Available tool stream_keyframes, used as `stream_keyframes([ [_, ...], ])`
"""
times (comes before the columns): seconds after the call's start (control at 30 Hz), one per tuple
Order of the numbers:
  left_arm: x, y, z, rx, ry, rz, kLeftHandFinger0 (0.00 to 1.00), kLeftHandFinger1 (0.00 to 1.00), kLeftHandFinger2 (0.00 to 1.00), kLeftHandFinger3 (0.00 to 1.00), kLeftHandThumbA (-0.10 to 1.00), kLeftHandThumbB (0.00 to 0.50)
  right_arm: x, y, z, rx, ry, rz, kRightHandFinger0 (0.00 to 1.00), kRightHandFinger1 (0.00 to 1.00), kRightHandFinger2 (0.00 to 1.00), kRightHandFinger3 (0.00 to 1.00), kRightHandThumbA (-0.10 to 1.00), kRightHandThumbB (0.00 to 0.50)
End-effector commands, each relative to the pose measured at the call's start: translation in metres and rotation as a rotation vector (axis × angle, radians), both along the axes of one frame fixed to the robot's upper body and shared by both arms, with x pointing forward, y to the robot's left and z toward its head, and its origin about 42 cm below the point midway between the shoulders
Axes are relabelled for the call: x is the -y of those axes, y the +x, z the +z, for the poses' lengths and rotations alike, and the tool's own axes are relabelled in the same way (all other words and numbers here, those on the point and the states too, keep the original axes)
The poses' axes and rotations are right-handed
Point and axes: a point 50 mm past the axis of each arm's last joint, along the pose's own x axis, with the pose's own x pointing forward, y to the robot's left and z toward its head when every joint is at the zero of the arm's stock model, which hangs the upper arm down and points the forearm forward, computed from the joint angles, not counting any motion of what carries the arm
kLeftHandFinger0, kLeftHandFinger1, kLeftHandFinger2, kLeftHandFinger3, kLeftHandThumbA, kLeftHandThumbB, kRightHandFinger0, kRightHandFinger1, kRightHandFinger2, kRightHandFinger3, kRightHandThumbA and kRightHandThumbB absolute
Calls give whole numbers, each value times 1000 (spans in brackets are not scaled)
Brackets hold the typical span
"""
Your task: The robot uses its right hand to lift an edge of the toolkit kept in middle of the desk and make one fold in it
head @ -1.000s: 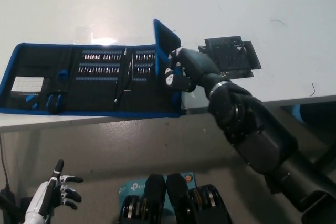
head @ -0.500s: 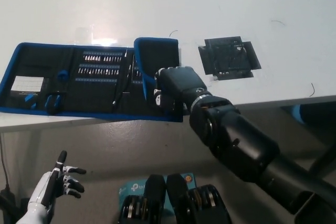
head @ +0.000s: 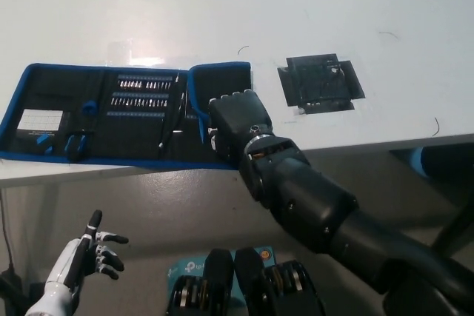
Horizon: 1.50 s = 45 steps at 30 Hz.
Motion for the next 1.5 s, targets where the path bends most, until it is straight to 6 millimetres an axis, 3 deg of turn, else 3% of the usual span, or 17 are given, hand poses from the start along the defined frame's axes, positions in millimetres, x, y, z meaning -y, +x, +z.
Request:
stream_keyframes([
  [0.0,-4,6,12,25,23,-31,395,378,283,488,1000,500,7,-17,-46,-180,-59,-43,1000,1000,1000,1000,197,339],
  [0.17,-3,8,14,23,32,-35,397,384,303,480,1000,478,5,-15,-20,-202,49,-47,1000,1000,1000,1000,243,339],
  [0.33,-3,9,12,24,19,-35,387,379,285,479,1000,479,8,-19,3,-215,168,-14,1000,1000,1000,1000,201,361],
  [0.47,-3,6,10,16,14,-20,403,398,282,476,1000,500,9,-23,20,-234,254,-24,1000,1000,1000,1000,174,323],
  [0.5,-3,5,8,10,13,-13,406,401,293,474,1000,480,9,-23,29,-243,288,-25,1000,1000,1000,1000,223,320],
  [0.6,-3,3,7,12,7,-9,391,390,287,458,1000,483,9,-25,40,-253,333,-25,1000,1000,1000,1000,321,362],
  [0.67,-4,4,5,15,10,-16,375,377,285,453,1000,499,9,-27,52,-268,362,-9,1000,1000,1000,1000,466,410],
  [0.73,-4,3,5,7,8,-15,379,382,291,440,1000,500,7,-31,61,-271,390,11,1000,1000,1000,1000,494,423],
  [0.93,-4,3,5,2,15,-13,380,382,286,456,1000,500,3,-36,77,-261,417,38,1000,1000,1000,1000,491,430],
  [1.0,-3,4,3,-2,7,-11,389,371,271,460,1000,500,1,-37,80,-248,442,43,1000,1000,1000,1000,500,458],
  [1.17,-4,2,3,-2,15,-13,386,364,264,450,1000,500,2,-40,89,-247,461,58,1000,1000,1000,1000,472,449],
  [1.23,-6,1,3,0,9,-17,380,366,286,470,1000,500,5,-41,98,-234,460,68,1000,1000,1000,1000,491,424],
  [1.3,-6,1,2,-3,8,-15,388,373,295,465,1000,500,16,-43,117,-197,475,90,1000,1000,1000,1000,460,437],
  [1.33,-6,1,2,-3,8,-15,390,374,296,465,1000,500,16,-44,117,-198,475,90,1000,1000,1000,1000,463,437],
  [1.4,-7,1,2,-9,15,-22,436,417,328,508,1000,500,33,-47,139,-155,510,114,1000,1000,1000,1000,531,466],
  [1.47,-8,1,2,-4,26,-25,433,417,326,509,1000,500,51,-49,158,-131,542,118,1000,1000,1000,1000,568,464],
])
